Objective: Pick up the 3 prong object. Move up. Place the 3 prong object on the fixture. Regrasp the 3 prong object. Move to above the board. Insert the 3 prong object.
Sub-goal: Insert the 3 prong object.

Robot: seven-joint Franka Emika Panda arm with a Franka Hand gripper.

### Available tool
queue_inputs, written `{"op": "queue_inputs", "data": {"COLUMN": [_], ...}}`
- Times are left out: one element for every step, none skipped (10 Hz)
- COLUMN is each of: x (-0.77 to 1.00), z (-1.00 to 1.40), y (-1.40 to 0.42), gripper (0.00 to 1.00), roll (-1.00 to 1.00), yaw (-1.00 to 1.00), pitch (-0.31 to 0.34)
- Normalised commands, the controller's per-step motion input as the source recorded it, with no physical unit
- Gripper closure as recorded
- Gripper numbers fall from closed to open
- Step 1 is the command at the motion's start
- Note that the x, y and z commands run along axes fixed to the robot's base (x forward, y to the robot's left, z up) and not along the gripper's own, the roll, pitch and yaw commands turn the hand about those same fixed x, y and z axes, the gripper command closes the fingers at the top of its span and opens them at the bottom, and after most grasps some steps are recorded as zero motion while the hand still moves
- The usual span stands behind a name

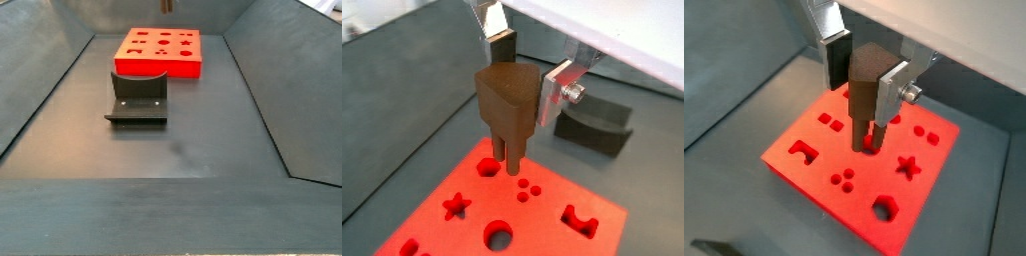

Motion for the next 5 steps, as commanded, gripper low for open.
{"op": "queue_inputs", "data": {"x": [0.02,0.05,0.06,0.13,0.52], "z": [-0.41,-0.38,-0.35,-0.33,-0.42], "y": [0.01,0.0,0.0,0.0,0.27], "gripper": [1.0,1.0,1.0,1.0,1.0], "roll": [-0.01,-0.03,-0.04,-0.05,0.0], "yaw": [-0.96,-0.99,-1.0,-0.95,-0.55], "pitch": [0.0,0.0,0.0,0.0,0.019]}}
